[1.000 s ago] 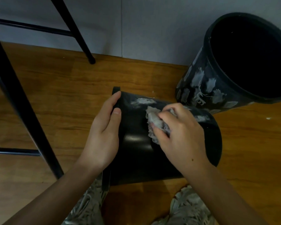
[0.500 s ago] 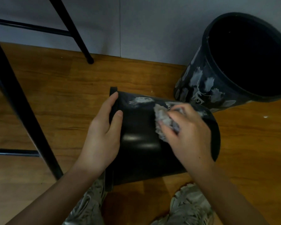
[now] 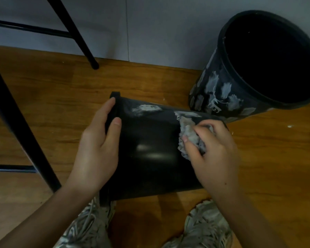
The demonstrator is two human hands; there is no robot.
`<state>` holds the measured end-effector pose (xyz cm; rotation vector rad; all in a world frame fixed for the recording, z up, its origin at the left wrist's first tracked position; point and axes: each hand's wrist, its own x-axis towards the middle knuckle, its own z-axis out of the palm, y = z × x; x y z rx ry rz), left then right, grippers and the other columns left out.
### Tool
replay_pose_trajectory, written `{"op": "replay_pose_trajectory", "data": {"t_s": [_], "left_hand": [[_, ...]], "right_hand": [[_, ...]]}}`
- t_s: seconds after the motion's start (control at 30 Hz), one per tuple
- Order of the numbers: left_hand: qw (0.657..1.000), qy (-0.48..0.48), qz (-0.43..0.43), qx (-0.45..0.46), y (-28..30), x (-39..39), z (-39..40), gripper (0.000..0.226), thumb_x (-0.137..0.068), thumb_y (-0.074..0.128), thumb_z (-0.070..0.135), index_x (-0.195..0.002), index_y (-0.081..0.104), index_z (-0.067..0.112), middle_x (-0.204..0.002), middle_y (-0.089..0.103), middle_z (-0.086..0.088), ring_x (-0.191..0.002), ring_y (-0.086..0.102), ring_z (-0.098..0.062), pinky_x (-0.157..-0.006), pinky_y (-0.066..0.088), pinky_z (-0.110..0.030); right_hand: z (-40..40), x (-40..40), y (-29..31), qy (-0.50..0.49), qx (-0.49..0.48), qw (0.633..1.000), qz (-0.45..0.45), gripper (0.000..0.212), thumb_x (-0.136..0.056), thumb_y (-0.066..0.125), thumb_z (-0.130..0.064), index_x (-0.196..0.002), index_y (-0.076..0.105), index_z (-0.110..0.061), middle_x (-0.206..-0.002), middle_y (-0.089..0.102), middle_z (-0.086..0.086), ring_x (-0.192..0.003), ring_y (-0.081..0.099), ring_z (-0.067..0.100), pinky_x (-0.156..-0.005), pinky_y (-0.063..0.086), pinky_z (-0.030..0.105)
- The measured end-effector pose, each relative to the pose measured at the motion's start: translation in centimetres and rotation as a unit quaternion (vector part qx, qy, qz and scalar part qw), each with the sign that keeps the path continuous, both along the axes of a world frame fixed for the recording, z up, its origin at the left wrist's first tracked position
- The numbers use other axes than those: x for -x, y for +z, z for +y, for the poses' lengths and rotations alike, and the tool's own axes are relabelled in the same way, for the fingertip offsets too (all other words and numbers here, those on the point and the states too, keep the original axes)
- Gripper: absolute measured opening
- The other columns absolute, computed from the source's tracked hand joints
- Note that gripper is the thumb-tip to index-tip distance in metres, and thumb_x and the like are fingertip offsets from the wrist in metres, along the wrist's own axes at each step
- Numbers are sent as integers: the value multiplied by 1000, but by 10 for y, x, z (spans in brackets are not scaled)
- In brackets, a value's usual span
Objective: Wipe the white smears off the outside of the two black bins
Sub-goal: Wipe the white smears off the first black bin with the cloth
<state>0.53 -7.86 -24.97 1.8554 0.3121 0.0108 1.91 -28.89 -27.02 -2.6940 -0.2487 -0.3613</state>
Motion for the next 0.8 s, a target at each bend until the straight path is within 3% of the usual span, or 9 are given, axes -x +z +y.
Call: {"op": "replay_pose_trajectory", "data": {"t_s": [0.13, 0.27, 0.43, 0.57, 0.63, 0.73, 0.8], "left_hand": [[1000, -8, 2, -17, 1, 5, 0, 45, -101, 36, 17, -145, 33, 23, -106, 41, 38, -94, 42, 35, -72, 34, 7], [999, -21, -14, -44, 1, 3, 1, 45, -100, 38, 14, -145, 33, 21, -109, 41, 37, -95, 43, 33, -72, 35, 6], [998, -21, -24, -54, -1, 1, 3, 46, -100, 40, 14, -145, 33, 18, -112, 42, 36, -101, 42, 32, -76, 35, 6], [998, -21, 2, -64, 1, -1, 5, 47, -100, 40, 17, -146, 32, 25, -101, 45, 52, -99, 42, 32, -73, 34, 7], [998, -13, 28, -61, 4, -4, 5, 48, -101, 39, 15, -145, 30, 33, -92, 44, 57, -88, 42, 35, -69, 37, 4], [997, 8, 64, -40, 8, -14, 0, 53, -100, 40, 17, -145, 27, 41, -97, 42, 43, -79, 45, 27, -71, 36, -13], [996, 8, 73, -57, 8, -23, -2, 46, -100, 40, 27, -144, 30, 40, -96, 38, 39, -76, 43, 24, -67, 33, -14]], "right_hand": [[46, 7, 8, 88, -10, 996, -16, 26, -88, 54, -33, -101, 66, -13, -106, 58, 5, -90, 53, 13, -72, 44, 23], [71, 14, 11, 163, 7, 986, -28, 23, -84, 59, -27, -99, 69, -13, -105, 59, 6, -84, 54, 20, -65, 48, 33], [27, 15, 1, 54, -14, 998, -22, 28, -87, 54, -32, -100, 69, -11, -104, 61, 5, -84, 56, 14, -64, 49, 25], [-20, 19, -8, -28, 14, 999, -20, 33, -87, 55, -33, -101, 70, -7, -104, 60, 7, -87, 52, 12, -69, 34, 12], [-33, 23, -13, -49, 4, 998, -39, 32, -87, 58, -32, -99, 72, -6, -102, 62, 9, -86, 57, 18, -66, 39, 18], [-35, 28, -18, -57, -7, 996, -63, 30, -86, 61, -30, -97, 73, -5, -102, 63, 10, -86, 60, 21, -67, 41, 22], [-34, 28, -19, -59, -12, 996, -69, 29, -86, 61, -29, -97, 74, -5, -101, 63, 10, -85, 60, 21, -67, 40, 22]]}}
